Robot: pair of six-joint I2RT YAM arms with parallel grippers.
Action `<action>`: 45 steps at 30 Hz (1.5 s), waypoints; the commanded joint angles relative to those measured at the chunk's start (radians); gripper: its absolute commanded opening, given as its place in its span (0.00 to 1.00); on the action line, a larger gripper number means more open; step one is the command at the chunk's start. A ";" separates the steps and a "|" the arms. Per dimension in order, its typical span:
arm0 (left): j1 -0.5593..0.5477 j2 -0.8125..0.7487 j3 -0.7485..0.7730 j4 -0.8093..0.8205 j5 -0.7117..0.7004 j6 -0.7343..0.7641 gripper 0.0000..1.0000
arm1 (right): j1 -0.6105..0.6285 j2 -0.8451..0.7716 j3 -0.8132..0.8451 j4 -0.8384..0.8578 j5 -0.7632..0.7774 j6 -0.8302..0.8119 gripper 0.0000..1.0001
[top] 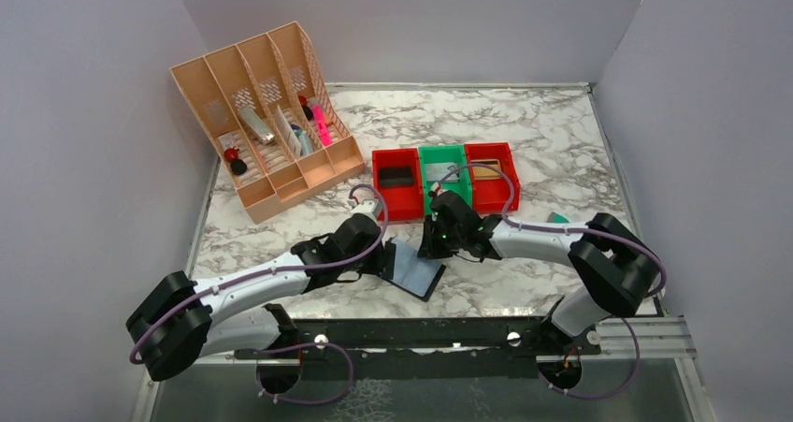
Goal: Take the credit cards out of the card holder
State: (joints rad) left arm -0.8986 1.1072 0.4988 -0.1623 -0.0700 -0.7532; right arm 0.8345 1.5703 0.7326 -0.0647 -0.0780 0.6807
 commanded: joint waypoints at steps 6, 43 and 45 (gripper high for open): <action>0.004 0.019 -0.001 0.015 -0.015 0.015 0.00 | -0.004 -0.118 -0.016 -0.008 -0.102 -0.093 0.24; 0.020 -0.084 -0.020 0.137 0.068 0.058 0.00 | 0.043 -0.427 -0.232 0.231 0.024 -0.028 0.39; 0.048 -0.091 -0.015 0.165 0.123 0.065 0.00 | 0.043 -0.481 -0.291 0.304 0.036 -0.018 0.40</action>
State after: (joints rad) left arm -0.8867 1.0454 0.4873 -0.1097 -0.0582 -0.7315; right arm 0.8715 1.1664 0.5385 0.0940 -0.1207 0.6403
